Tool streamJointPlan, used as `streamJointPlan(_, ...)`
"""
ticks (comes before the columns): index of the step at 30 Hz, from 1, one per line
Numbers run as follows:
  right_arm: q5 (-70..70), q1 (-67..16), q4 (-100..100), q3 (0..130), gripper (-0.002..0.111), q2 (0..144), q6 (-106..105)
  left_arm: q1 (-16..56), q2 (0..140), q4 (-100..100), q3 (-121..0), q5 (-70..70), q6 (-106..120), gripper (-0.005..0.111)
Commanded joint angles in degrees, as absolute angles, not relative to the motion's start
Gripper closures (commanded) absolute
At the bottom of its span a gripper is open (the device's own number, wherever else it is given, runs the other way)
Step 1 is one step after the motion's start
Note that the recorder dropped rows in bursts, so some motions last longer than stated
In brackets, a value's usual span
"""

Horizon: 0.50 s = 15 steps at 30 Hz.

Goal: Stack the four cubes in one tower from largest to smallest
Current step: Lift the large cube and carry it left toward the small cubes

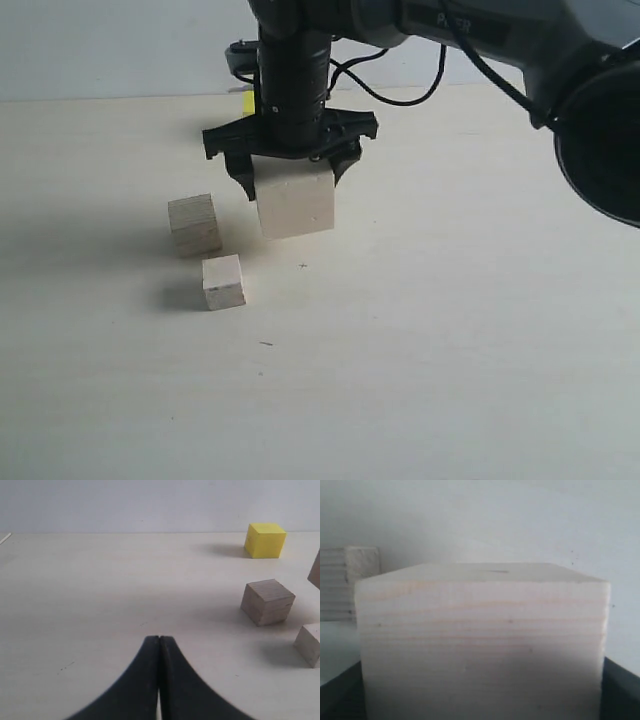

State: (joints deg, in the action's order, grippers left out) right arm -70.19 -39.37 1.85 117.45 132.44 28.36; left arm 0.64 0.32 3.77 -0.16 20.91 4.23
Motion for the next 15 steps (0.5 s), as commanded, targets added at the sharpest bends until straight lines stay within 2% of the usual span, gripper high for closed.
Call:
streamJointPlan(1, -70.0, -39.3, 1.9, 109.4, 0.108, 126.5, 29.9, 0.9, 0.0, 3.8, 0.0, 20.3, 4.0, 0.107)
streamJointPlan(8, -53.5, -39.3, -5.3, 88.8, 0.108, 114.1, 30.5, 0.9, 0.0, 3.8, 0.0, 20.3, 4.0, 0.107)
streamJointPlan(15, -50.2, -39.3, -4.9, 88.2, 0.108, 114.2, 29.8, 0.9, 0.0, 3.8, 0.0, 20.3, 4.0, 0.107)
